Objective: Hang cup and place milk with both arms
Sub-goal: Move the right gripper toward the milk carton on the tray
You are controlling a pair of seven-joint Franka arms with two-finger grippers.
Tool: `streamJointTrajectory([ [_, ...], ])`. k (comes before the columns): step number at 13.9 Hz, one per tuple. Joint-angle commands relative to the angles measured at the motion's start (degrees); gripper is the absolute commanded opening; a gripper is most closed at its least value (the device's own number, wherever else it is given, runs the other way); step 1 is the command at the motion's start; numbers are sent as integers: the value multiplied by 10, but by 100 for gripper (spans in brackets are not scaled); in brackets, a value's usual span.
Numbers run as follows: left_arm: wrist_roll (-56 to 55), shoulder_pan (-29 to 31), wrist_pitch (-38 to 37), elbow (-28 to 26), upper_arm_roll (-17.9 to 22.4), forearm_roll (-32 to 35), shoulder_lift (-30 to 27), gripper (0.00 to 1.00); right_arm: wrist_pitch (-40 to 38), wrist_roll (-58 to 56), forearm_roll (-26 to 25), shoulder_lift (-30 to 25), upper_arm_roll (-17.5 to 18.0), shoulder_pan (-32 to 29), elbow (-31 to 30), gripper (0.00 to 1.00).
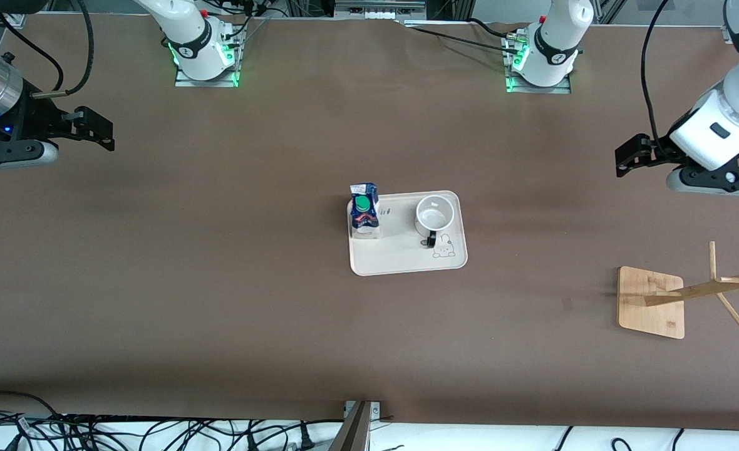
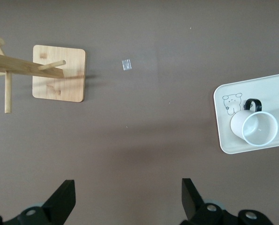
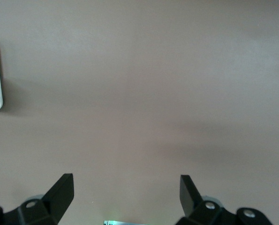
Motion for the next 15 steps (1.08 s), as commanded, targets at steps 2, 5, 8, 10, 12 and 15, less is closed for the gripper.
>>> streamJointTrajectory([
  [2,0,4,-12,27,0,4,8,100,-3,-3,22,5,1,-3,14,100],
  [5,-2,7,-12,26,1,5,8,100,-1,-4,24,5,0,-4,14,100],
  [8,-1,7,-12,26,1,6,8,100,2,-8,25,8,0,-4,14,100],
  [10,0,7,-12,26,1,7,9,100,2,-11,24,19,1,-2,18,100],
  [12,-1,6,-12,25,-1,8,9,100,3,-11,24,28,2,13,20,100],
  [15,0,4,-13,25,-5,4,9,100,2,-16,27,49,3,52,18,100],
])
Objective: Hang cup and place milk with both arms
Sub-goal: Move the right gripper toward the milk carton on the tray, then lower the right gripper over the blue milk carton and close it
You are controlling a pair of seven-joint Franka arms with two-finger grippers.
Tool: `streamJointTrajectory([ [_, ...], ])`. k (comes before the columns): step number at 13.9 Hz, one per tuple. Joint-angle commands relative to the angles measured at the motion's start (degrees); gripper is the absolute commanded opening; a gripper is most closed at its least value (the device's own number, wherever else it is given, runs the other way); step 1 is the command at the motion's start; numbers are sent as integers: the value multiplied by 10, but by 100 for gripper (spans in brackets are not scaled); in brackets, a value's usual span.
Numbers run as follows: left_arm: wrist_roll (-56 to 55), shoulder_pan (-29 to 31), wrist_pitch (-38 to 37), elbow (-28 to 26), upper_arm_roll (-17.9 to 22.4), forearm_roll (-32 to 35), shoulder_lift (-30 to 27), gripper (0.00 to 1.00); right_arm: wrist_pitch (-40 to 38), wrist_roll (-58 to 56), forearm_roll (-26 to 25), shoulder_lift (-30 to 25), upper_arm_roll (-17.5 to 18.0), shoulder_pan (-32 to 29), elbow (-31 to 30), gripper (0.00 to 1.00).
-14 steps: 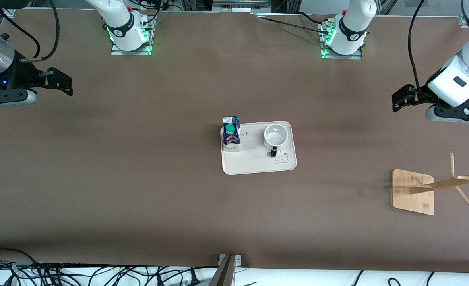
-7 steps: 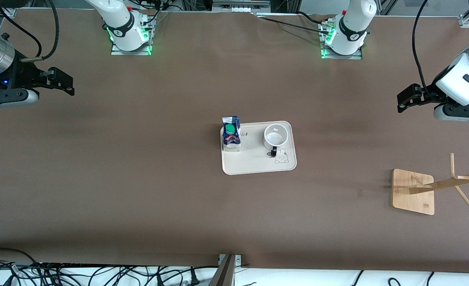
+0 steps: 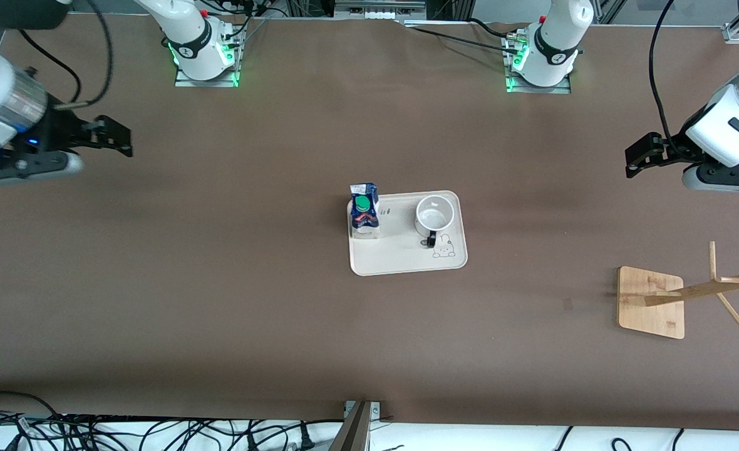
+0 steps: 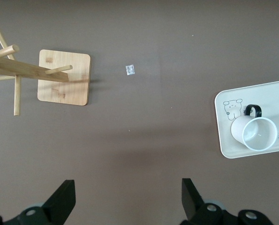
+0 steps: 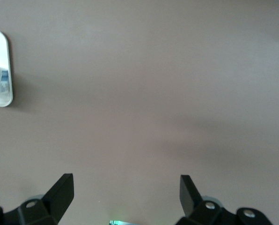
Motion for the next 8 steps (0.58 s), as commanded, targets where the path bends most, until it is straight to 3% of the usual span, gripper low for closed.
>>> streamJointTrajectory([
  [1,0,-1,-13,17,-4,4,8,100,-7,-3,18,19,6,41,19,100],
  [4,2,0,-13,18,-4,4,8,100,35,125,94,67,7,83,32,100],
  [8,5,1,-12,18,0,4,9,100,132,285,90,151,6,193,71,100],
])
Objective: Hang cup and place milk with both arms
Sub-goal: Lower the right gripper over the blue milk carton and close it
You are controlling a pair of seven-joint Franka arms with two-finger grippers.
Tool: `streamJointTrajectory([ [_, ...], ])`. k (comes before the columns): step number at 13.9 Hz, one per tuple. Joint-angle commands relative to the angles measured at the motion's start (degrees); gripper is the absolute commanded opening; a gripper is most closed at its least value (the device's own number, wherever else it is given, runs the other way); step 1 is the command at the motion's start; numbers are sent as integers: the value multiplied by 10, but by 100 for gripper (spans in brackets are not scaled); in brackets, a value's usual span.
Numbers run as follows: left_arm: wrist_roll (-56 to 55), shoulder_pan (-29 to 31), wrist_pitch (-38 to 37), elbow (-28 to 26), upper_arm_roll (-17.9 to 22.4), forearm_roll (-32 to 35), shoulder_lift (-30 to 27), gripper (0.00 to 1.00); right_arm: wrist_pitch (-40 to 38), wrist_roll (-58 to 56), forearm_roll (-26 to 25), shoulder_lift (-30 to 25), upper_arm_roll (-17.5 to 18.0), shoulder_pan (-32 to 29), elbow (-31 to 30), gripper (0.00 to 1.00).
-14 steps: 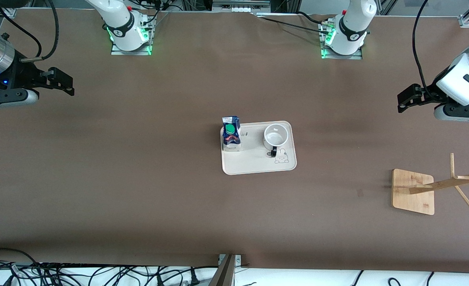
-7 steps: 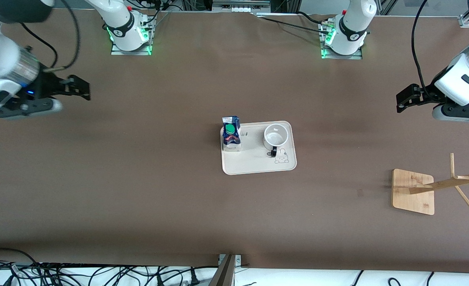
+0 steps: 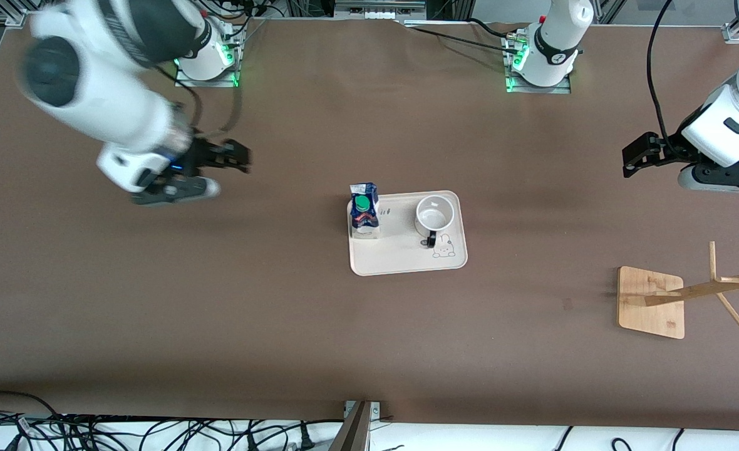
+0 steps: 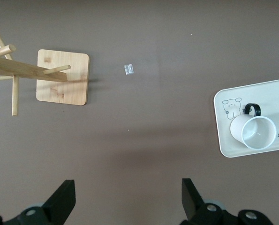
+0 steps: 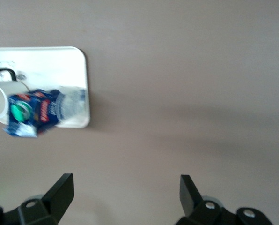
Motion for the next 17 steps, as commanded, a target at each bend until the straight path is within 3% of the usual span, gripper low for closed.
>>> streamJointTrajectory([
  [1,5,0,-11,18,2,4,9,100,30,97,3,78,-3,59,70,100],
  [8,2,1,-11,17,2,4,9,100,34,245,-23,237,-8,147,231,100],
  [17,4,1,-11,17,2,4,9,100,83,288,-69,285,-9,190,228,100],
])
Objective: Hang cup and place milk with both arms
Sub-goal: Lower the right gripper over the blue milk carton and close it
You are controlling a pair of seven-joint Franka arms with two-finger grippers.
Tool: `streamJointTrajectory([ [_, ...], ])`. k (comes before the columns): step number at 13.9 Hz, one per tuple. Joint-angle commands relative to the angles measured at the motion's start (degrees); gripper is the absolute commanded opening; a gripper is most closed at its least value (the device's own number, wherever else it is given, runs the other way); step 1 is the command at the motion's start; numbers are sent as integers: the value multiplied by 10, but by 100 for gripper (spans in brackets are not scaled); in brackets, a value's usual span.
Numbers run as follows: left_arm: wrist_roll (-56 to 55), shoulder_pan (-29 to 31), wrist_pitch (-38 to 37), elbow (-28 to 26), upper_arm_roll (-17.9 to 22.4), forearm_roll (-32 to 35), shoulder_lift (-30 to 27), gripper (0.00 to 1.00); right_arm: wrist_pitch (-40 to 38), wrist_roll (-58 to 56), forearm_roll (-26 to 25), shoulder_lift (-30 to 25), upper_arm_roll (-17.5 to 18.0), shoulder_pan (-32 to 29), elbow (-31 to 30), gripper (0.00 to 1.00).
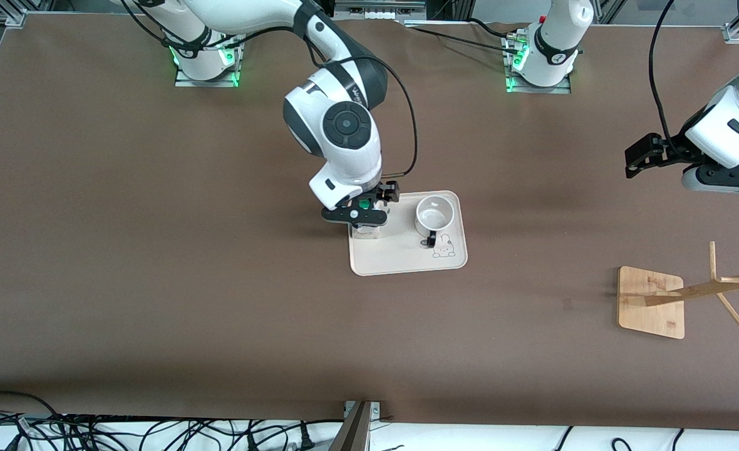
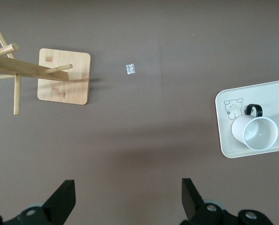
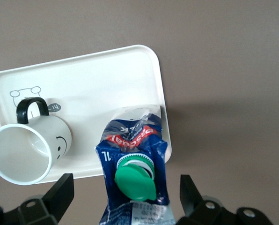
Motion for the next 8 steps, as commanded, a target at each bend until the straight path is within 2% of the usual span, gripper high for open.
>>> streamJointTrajectory([
  [1,4,0,-11,17,0,4,8,100,-3,13,-9,10,-6,8,18,97],
  [5,4,0,-11,17,0,4,8,100,-9,17,-9,8,-6,6,18,64],
  [8,5,1,-12,17,0,4,8,100,-10,17,-10,8,-6,7,18,55],
])
